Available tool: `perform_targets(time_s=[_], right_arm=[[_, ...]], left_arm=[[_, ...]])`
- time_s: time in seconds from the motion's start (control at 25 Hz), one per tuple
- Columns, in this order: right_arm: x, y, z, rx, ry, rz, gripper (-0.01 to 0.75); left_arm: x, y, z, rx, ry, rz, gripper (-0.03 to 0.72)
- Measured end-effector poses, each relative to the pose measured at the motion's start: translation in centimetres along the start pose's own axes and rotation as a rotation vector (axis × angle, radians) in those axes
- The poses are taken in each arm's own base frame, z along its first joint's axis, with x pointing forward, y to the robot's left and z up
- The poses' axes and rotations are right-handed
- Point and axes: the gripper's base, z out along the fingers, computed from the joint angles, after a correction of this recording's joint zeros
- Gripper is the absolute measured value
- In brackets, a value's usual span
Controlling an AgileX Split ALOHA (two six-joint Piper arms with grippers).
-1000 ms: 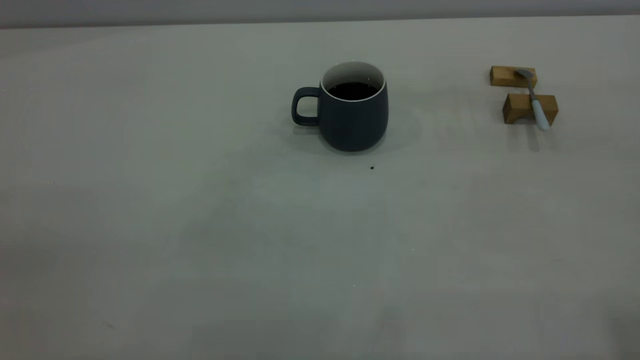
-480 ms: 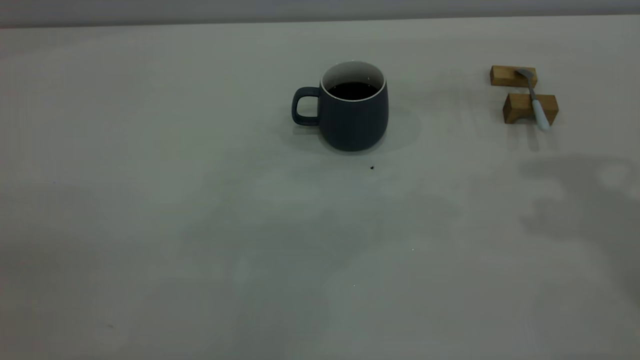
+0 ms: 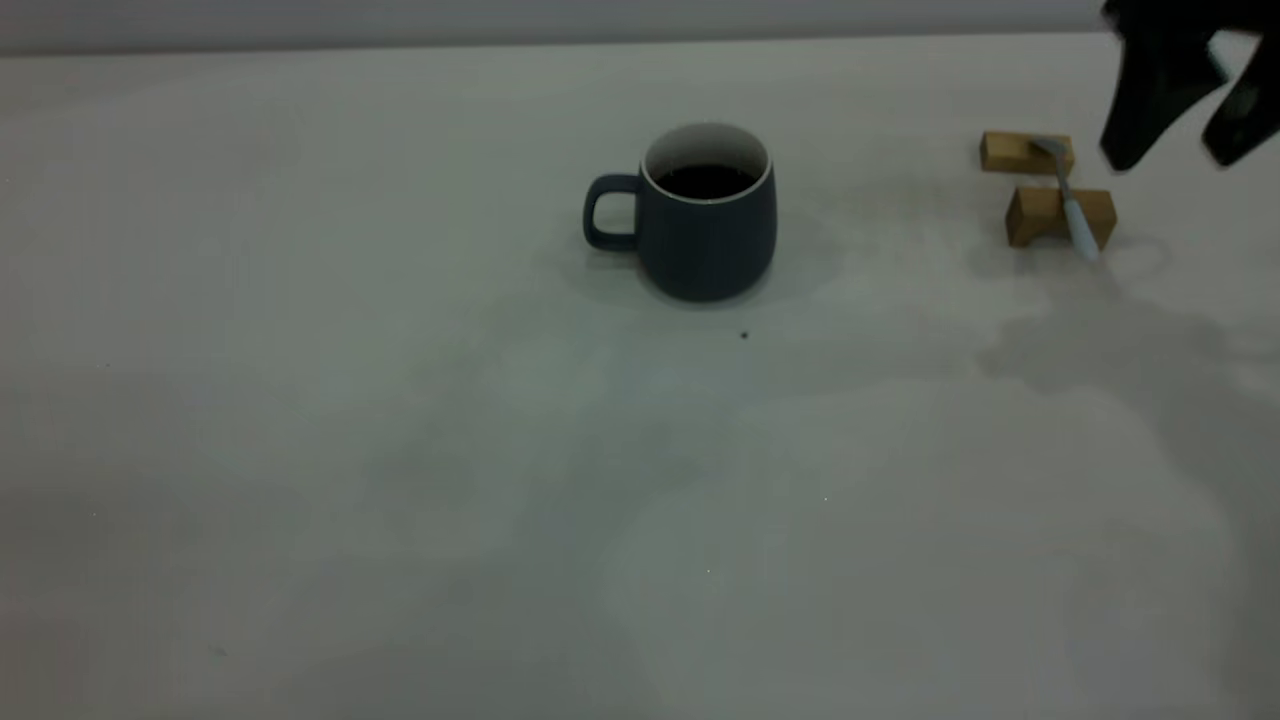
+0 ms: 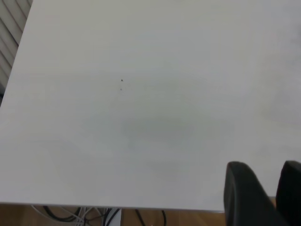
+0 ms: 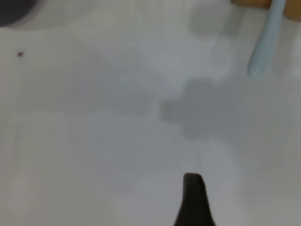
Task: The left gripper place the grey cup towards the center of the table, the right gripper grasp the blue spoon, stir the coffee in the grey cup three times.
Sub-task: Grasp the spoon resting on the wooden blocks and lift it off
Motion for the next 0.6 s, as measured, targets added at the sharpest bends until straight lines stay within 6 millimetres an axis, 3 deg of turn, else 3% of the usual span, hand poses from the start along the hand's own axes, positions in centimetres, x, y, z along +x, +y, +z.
perform_targets(time_s=[0.24,0.6], right_arm=[[-1.8,-0.7,4.3,-0.007,0.057,-0.001,0.621],[-3.5,-1.5,8.3,0.01,0.083,-0.023,0.62]], left_arm=[[0.0,0.0,0.0,0.0,0.0,0.0,0.243],[0.0,0.0,0.0,0.0,0.0,0.0,0.243]])
